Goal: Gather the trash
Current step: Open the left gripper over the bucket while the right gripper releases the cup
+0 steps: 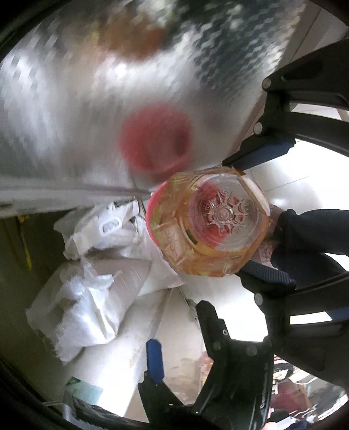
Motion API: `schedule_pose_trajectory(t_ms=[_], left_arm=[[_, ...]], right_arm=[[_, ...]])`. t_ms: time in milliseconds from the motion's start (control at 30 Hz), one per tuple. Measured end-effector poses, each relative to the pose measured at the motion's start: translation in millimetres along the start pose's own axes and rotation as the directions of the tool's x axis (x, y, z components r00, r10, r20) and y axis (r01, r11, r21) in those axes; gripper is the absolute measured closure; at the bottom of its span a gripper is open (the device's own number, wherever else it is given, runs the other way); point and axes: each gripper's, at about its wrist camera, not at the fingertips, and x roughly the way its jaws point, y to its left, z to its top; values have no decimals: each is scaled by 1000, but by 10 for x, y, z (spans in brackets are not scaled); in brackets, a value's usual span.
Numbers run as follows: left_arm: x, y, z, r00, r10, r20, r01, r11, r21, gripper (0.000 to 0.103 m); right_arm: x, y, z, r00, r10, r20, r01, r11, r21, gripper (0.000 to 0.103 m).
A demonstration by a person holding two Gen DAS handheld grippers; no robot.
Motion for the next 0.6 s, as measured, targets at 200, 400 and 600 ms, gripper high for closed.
schedule_pose_trajectory(t_ms=[200,400,600], left_arm=[[7,158,-83,999,35,12,-34,997,-76,0],[44,250,-162,998,57,13,-55,994,-96,0],[-109,276,-240,997,71,41,-68,994,-83,0]], right_arm=[[109,112,62,1000,4,-13,-5,998,-64,39],[265,192,175,999,14,-36,-17,995,-99,32],[225,256,143,1000,4,-23,-7,993,-117,14]])
